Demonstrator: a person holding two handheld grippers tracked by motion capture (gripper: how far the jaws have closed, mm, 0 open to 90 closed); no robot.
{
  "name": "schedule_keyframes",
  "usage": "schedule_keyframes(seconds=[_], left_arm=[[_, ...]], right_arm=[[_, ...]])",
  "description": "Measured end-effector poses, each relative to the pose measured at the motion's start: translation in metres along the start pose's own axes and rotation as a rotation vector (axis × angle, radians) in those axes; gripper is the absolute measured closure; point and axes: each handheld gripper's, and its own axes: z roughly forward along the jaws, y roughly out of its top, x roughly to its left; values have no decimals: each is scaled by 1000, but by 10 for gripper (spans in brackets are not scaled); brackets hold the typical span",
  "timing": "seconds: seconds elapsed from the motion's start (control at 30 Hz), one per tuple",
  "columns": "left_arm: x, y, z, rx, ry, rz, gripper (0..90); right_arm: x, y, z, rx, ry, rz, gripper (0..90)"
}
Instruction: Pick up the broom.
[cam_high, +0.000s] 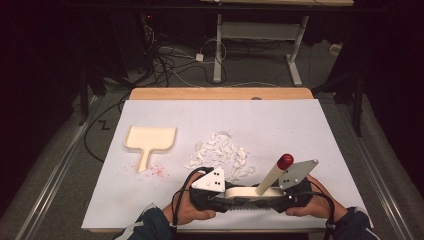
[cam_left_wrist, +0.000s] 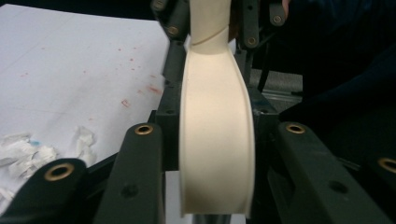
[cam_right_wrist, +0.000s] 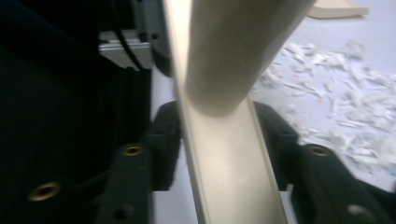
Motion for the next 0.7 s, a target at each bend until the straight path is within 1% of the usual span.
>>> schedule_keyframes(seconds=[0.03,0.07,0.1,0.13,0.17,0.2,0.23,0.27,0.3,0.33,0.37,0.43,0.47,0.5,0.53,0.57,0.6,0.63,0.67,0.7], left_arm=[[0,0,0,0,0,0,630],[2,-1,-1,6,-18,8,629],[2,-1,-1,6,-18,8,608],[3,-3,-2,13,28,13,570],[3,-3,-2,13,28,13,561],[4,-4,-5,5,74,16,542],[4,-4,-7,18,124,28,481],[4,-5,-11,27,161,31,411],[4,-7,-15,24,205,29,363],[4,-9,-20,30,258,31,300],[4,-12,-26,42,315,37,278],[3,-22,-38,60,424,54,211],[3,-22,-38,60,424,54,202],[4,-34,-53,48,486,20,198],[4,-34,-53,48,486,20,189],[4,-43,-62,55,532,8,189],[4,-49,-67,71,567,10,172],[5,-57,-74,85,611,8,170],[5,-65,-80,90,639,-19,170],[6,-74,-85,106,668,-38,170]], right_arm=[[0,0,0,0,0,0,614],[1,0,2,-3,18,-4,652],[2,0,2,1,19,-4,666],[3,0,3,7,10,4,675],[3,0,4,16,-3,0,675],[2,0,4,14,-14,-4,676],[2,0,3,18,-27,5,676],[1,0,2,19,-43,5,676],[1,0,0,23,-58,12,676],[0,0,-2,20,-78,12,677],[-1,0,-5,20,-103,29,677],[-4,0,-12,7,-152,48,676],[-6,0,-16,3,-184,66,676],[-7,0,-20,-9,-210,83,676],[-7,0,-20,-9,-210,83,676],[-9,-1,-24,-22,-225,107,676],[-11,-2,-29,-26,-251,129,676],[-12,-2,-31,-31,-269,134,676],[-14,-3,-35,-37,-289,150,675],[-17,-4,-39,-37,-303,166,675]])
